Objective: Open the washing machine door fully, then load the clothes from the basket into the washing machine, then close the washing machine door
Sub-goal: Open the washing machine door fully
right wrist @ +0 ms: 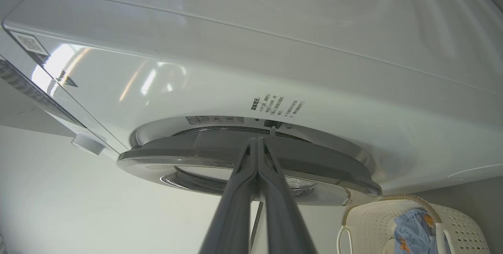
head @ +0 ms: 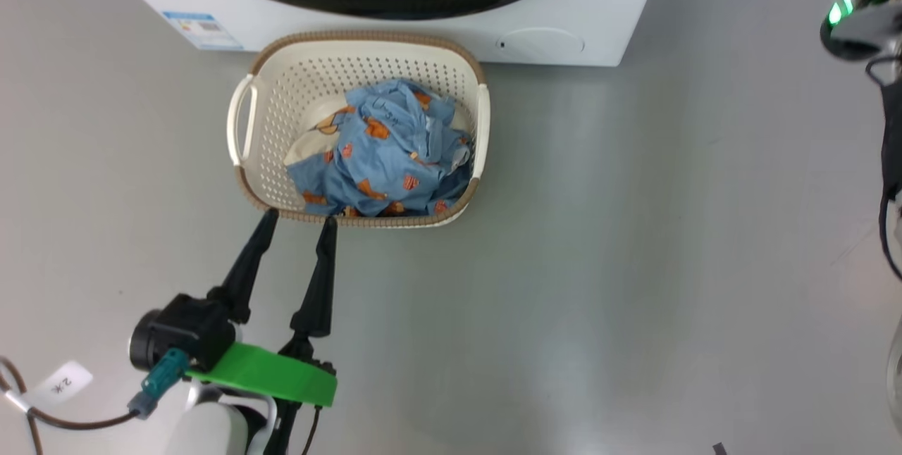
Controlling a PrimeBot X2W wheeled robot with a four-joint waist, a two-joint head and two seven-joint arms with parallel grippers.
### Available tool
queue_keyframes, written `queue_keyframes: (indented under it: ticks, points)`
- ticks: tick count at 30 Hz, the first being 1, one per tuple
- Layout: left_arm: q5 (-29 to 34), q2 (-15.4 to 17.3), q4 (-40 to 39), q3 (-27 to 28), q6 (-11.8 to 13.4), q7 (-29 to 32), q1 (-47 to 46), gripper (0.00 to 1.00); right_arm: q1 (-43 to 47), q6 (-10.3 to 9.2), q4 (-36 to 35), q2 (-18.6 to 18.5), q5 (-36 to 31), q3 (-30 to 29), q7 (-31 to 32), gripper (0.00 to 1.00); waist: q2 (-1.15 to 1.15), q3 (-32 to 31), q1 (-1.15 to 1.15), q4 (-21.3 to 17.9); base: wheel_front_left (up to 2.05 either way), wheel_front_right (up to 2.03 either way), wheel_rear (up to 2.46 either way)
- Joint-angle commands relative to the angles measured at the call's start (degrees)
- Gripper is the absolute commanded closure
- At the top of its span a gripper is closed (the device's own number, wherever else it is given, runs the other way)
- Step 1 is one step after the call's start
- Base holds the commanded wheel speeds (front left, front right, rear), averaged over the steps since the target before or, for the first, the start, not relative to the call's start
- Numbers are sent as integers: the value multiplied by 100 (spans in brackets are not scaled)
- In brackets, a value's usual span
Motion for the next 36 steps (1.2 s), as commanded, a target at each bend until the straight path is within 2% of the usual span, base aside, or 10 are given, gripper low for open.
queue_keyframes:
  ticks: [1, 20, 36]
  points:
    - [-52, 76, -188, 128, 49, -36, -147, 0, -241, -5, -103, 46, -69, 111, 51, 100, 0, 157, 0, 96, 0, 0, 0]
    - [-362, 75, -280, -285, 186, -36, -494, 0, -1454, -5, 469, 359, -706, 405, 184, 100, 0, 660, 0, 407, 0, 0, 0]
    - [-621, 75, -344, -474, 222, -36, -608, 0, -2087, -5, 964, 397, -1155, 347, -4, 100, 0, 911, 0, 620, 0, 0, 0]
